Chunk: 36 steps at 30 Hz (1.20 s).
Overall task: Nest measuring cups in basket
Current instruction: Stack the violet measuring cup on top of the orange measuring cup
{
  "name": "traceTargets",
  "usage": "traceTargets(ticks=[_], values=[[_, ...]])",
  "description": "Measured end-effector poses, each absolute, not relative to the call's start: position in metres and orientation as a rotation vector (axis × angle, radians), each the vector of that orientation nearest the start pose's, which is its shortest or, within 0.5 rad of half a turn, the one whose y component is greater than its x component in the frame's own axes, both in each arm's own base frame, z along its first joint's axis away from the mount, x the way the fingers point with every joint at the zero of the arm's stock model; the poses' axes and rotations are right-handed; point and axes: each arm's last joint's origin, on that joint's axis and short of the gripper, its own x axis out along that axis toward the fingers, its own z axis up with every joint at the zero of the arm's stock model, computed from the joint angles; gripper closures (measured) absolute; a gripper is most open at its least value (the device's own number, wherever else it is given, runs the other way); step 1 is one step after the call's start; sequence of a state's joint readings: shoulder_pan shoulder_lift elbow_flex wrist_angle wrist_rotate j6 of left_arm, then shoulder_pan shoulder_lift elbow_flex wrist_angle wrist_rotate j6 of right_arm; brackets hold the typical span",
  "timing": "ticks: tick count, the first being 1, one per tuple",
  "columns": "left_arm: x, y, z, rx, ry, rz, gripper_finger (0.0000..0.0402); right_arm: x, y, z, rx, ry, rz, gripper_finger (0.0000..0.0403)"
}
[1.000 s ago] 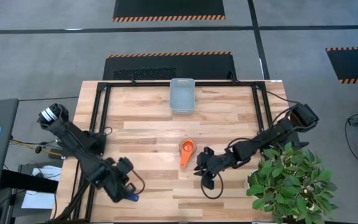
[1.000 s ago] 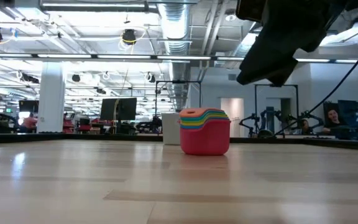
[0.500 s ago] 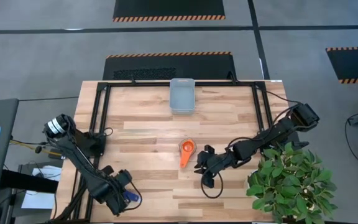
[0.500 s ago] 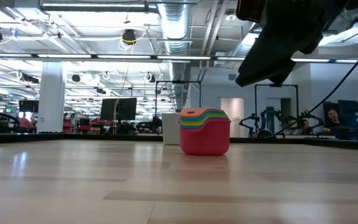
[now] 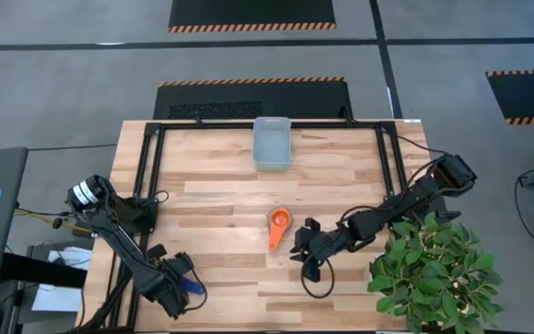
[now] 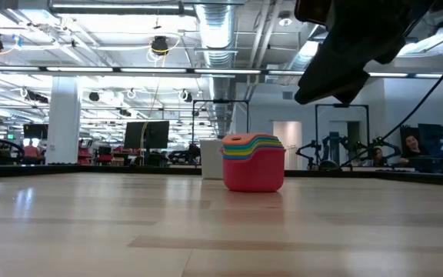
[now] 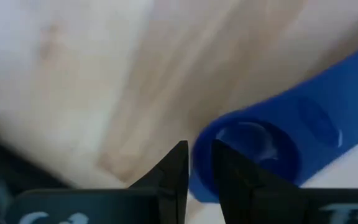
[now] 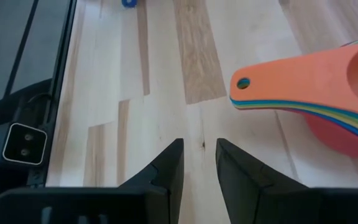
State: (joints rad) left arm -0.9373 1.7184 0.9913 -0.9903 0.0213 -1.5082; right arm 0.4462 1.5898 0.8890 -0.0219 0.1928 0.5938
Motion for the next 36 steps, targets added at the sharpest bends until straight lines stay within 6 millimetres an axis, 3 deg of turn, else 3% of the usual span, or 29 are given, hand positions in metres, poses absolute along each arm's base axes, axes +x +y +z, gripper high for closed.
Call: traceTargets(ticks=[5, 9, 16, 22, 36], values=[[0.159, -0.218, 0.142, -0.327, 1.608, 0.383, 0.0345, 0.294, 0.133, 0.192, 0.341, 0.731, 0.027, 0.0284], [0.158, -0.213, 0.143, -0.237, 1.633, 0.347, 0.0346, 0.295, 0.132, 0.192, 0.343, 0.73, 0.021, 0.0284], [0.167, -0.202, 0.149, 0.015, 1.614, 0.236, 0.0394, 0.296, 0.129, 0.191, 0.343, 0.734, 0.011, 0.0284], [0.191, -0.192, 0.158, 0.323, 1.542, 0.01, 0.0397, 0.292, 0.131, 0.188, 0.349, 0.77, 0.0, 0.0284], [0.27, -0.129, 0.195, 0.655, 1.434, -0.196, 0.0399, 0.276, 0.147, 0.183, 0.366, 0.816, -0.103, 0.0285]])
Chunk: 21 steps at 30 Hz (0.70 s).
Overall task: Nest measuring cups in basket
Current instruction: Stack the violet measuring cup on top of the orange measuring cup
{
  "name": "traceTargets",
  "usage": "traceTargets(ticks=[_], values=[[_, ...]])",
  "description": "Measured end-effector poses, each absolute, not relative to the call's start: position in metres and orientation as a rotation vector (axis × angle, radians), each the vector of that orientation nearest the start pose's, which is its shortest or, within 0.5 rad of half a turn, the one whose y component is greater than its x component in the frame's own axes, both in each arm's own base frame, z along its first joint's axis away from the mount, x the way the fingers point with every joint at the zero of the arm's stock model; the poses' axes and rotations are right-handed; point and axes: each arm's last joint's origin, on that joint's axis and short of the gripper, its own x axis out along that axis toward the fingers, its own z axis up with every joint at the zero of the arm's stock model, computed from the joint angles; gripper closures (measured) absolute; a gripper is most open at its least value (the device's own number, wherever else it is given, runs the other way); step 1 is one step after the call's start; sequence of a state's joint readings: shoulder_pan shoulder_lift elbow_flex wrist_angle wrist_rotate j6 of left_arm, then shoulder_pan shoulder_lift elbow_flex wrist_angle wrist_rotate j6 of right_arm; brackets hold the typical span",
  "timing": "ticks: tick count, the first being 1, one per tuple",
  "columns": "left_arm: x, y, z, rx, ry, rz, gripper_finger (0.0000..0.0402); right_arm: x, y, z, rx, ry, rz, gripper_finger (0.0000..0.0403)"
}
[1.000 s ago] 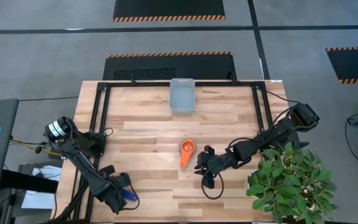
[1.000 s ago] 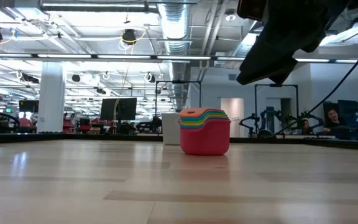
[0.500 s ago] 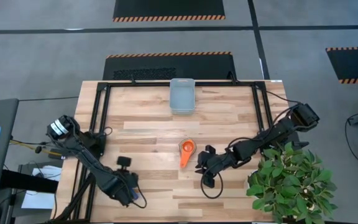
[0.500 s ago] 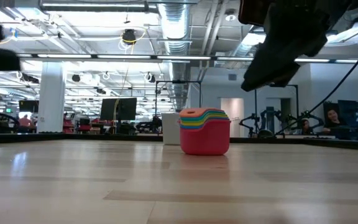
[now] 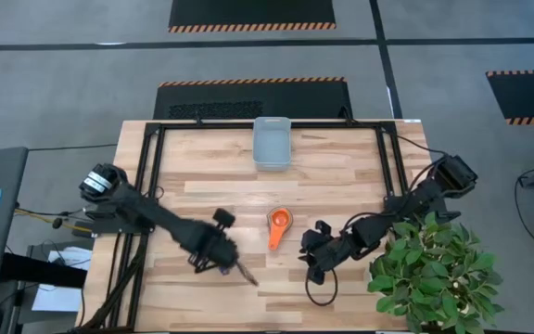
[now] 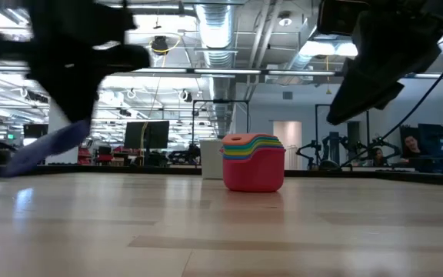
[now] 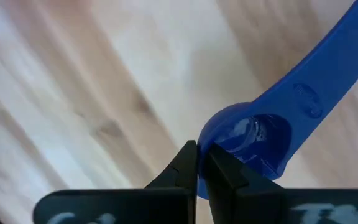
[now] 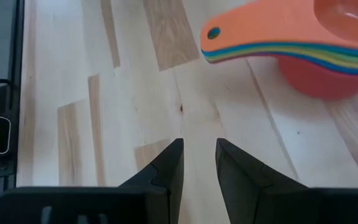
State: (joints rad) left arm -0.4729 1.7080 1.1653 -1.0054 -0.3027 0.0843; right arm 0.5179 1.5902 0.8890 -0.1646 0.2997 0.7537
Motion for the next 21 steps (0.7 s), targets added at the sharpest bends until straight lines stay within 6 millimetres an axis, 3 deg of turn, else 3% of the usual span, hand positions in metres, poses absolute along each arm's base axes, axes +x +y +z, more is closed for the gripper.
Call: traceTargets(ticks=[5, 12, 21], values=[[0.298, -0.103, 0.22, 0.705, 1.368, -0.234, 0.0399, 0.269, 0.155, 0.181, 0.375, 0.823, -0.14, 0.0285], [0.334, -0.065, 0.257, 0.76, 1.19, -0.129, 0.0399, 0.262, 0.161, 0.179, 0.387, 0.83, -0.18, 0.0285], [0.365, -0.041, 0.265, 1.067, 0.942, -0.319, 0.04, 0.26, 0.164, 0.179, 0.399, 0.821, -0.188, 0.0285]])
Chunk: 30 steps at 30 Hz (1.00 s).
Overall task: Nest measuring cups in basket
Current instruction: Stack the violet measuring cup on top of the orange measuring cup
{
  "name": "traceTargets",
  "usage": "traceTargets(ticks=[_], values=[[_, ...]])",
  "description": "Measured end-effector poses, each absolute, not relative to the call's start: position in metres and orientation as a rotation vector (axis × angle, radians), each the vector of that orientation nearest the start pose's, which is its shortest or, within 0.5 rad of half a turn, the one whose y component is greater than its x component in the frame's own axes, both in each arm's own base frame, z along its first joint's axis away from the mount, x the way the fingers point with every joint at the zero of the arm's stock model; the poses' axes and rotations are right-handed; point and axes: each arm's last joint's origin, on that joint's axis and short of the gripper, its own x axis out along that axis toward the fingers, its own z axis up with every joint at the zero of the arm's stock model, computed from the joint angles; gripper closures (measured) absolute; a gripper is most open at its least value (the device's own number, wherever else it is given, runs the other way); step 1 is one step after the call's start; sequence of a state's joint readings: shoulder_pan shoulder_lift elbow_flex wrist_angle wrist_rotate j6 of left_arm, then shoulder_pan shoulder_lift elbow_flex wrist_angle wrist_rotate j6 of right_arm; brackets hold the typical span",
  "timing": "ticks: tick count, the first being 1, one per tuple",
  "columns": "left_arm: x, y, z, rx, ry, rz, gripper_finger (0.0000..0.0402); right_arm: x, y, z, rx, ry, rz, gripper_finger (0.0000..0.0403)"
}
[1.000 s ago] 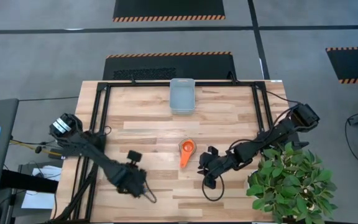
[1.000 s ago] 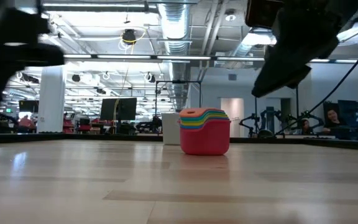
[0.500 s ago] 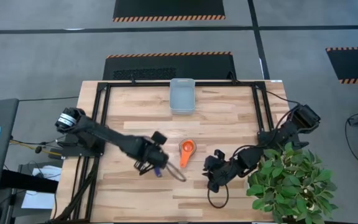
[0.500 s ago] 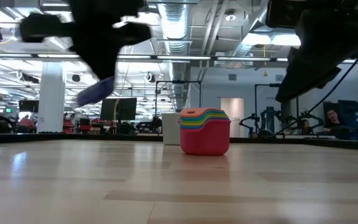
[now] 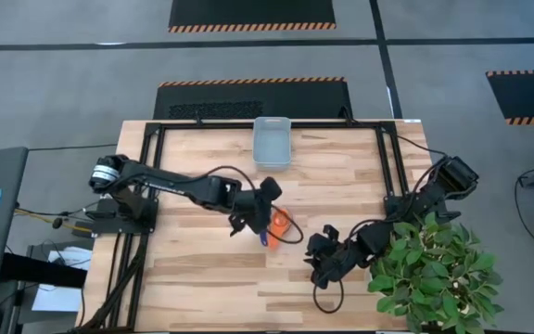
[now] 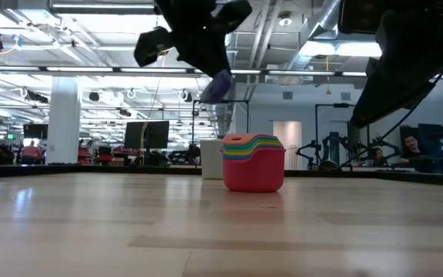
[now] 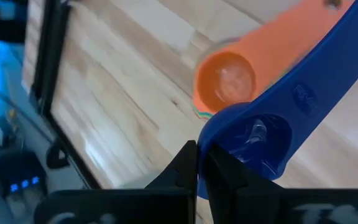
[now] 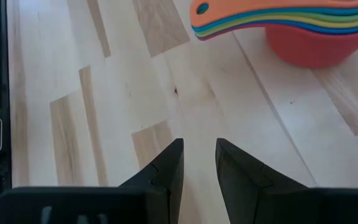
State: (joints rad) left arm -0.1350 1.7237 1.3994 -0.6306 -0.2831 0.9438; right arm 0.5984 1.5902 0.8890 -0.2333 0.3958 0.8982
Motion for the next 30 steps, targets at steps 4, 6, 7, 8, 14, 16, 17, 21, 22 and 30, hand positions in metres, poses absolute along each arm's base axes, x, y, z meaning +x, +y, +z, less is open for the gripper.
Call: traceTargets(ticks=[4, 6, 7, 8, 14, 16, 17, 21, 22, 30], values=[[0.376, -0.03, 0.257, 1.103, 0.9, -0.379, 0.04, 0.259, 0.164, 0.179, 0.397, 0.826, -0.188, 0.0285], [0.382, -0.025, 0.251, 1.104, 0.883, -0.388, 0.04, 0.259, 0.164, 0.178, 0.392, 0.833, -0.194, 0.0285], [0.385, -0.023, 0.249, 1.105, 0.867, -0.395, 0.0401, 0.258, 0.163, 0.178, 0.387, 0.84, -0.198, 0.0285], [0.387, -0.022, 0.247, 1.104, 0.857, -0.408, 0.0401, 0.258, 0.163, 0.178, 0.384, 0.843, -0.199, 0.0285], [0.395, -0.018, 0.238, 1.072, 0.812, -0.457, 0.0401, 0.257, 0.162, 0.176, 0.373, 0.858, -0.208, 0.0285], [0.399, -0.019, 0.236, 1.069, 0.782, -0.462, 0.0401, 0.257, 0.161, 0.176, 0.364, 0.863, -0.209, 0.0285], [0.399, -0.019, 0.234, 1.067, 0.789, -0.47, 0.0401, 0.257, 0.16, 0.176, 0.365, 0.862, -0.209, 0.0285], [0.399, -0.019, 0.235, 1.073, 0.771, -0.486, 0.0398, 0.258, 0.156, 0.175, 0.361, 0.872, -0.225, 0.0285], [0.399, -0.019, 0.235, 1.067, 0.767, -0.497, 0.0397, 0.259, 0.155, 0.175, 0.359, 0.874, -0.229, 0.0285], [0.399, -0.019, 0.235, 1.092, 0.74, -0.538, 0.0395, 0.261, 0.15, 0.175, 0.363, 0.88, -0.248, 0.0285]])
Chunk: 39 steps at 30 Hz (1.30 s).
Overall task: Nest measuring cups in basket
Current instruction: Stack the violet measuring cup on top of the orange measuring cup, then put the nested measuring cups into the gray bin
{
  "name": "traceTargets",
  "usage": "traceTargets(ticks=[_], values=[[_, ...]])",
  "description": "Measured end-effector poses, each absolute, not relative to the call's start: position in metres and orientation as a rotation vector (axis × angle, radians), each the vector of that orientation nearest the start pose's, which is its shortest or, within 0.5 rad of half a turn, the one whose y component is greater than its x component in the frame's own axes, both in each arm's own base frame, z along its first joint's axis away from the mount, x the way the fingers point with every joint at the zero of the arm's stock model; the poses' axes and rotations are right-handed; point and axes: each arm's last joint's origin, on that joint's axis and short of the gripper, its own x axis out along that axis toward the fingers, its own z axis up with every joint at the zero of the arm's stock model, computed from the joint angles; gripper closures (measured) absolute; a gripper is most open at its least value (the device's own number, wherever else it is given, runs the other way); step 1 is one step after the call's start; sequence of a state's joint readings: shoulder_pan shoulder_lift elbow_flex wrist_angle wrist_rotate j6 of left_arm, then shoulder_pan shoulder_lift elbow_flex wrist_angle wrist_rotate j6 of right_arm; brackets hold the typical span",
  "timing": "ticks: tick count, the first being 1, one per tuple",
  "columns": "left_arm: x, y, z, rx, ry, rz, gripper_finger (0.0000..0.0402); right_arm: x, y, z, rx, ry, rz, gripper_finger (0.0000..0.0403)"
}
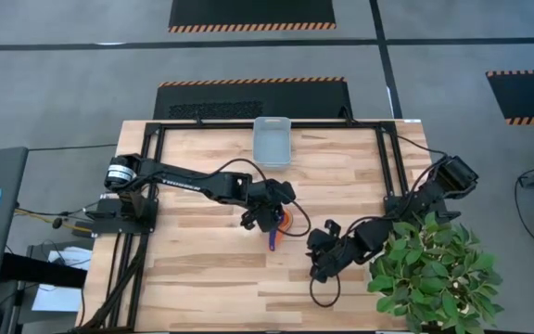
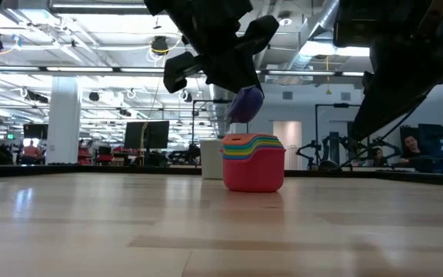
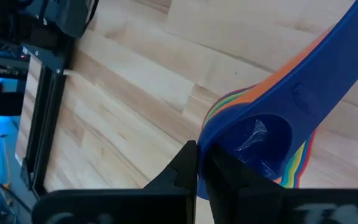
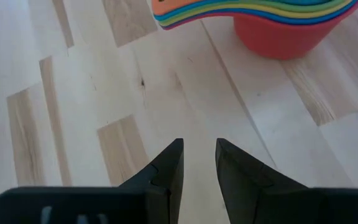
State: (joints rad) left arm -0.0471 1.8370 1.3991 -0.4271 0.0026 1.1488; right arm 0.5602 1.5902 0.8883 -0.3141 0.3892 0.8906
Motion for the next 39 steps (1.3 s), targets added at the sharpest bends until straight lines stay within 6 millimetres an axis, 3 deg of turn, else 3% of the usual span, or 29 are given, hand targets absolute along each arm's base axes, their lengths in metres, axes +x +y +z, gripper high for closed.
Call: traceTargets(ticks=[5, 16, 28, 32, 39], values=[[0.399, -0.014, 0.235, 1.068, 0.741, -0.546, 0.0394, 0.261, 0.151, 0.175, 0.364, 0.881, -0.247, 0.0285], [0.406, -0.013, 0.21, 1.062, 0.819, -0.547, 0.0388, 0.261, 0.151, 0.175, 0.372, 0.887, -0.239, 0.0285], [0.404, -0.015, 0.213, 1.054, 0.903, -0.405, 0.0283, 0.261, 0.15, 0.175, 0.376, 0.887, -0.238, 0.0285], [0.396, -0.02, 0.22, 0.97, 0.939, -0.373, 0.0258, 0.269, 0.141, 0.178, 0.413, 0.783, -0.343, 0.0285], [0.367, -0.018, 0.255, 0.603, 0.927, -0.283, 0.0252, 0.287, 0.119, 0.184, 0.55, 0.644, -0.44, 0.0283]])
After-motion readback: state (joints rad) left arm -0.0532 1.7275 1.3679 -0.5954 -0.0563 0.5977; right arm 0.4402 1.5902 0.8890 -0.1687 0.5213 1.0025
